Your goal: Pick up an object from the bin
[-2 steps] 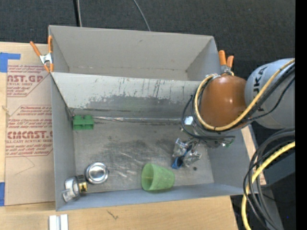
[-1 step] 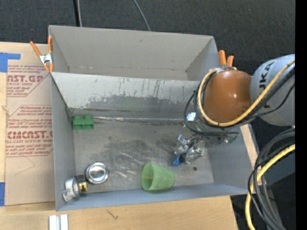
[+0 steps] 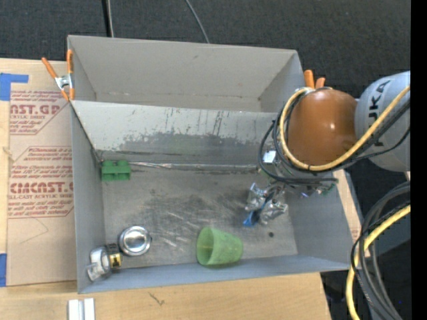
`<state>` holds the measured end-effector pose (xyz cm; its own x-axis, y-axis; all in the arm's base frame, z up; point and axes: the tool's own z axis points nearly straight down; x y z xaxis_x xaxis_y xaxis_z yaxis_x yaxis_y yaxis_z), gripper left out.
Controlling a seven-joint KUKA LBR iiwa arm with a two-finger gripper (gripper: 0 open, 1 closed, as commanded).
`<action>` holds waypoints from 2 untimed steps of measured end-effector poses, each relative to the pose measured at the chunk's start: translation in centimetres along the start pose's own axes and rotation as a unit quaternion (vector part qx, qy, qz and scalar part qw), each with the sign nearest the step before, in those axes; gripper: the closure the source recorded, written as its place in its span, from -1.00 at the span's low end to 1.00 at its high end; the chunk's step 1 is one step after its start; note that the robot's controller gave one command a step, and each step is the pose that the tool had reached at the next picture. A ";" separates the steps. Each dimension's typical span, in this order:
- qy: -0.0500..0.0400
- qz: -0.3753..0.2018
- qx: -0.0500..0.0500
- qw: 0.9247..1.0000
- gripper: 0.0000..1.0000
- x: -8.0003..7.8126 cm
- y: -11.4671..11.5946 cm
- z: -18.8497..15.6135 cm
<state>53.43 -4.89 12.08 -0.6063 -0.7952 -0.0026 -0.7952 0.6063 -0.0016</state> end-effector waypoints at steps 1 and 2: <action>0.000 0.000 0.000 1.000 1.00 -0.1 0.0 -2.3; -0.001 0.001 0.001 1.000 1.00 -0.3 0.0 -6.0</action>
Offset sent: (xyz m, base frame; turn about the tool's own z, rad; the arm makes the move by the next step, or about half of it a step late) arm 0.0000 0.0000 0.0220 0.0000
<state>53.61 -4.64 18.11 -0.6078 -0.7941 -0.0039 -0.7941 0.6078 -0.0037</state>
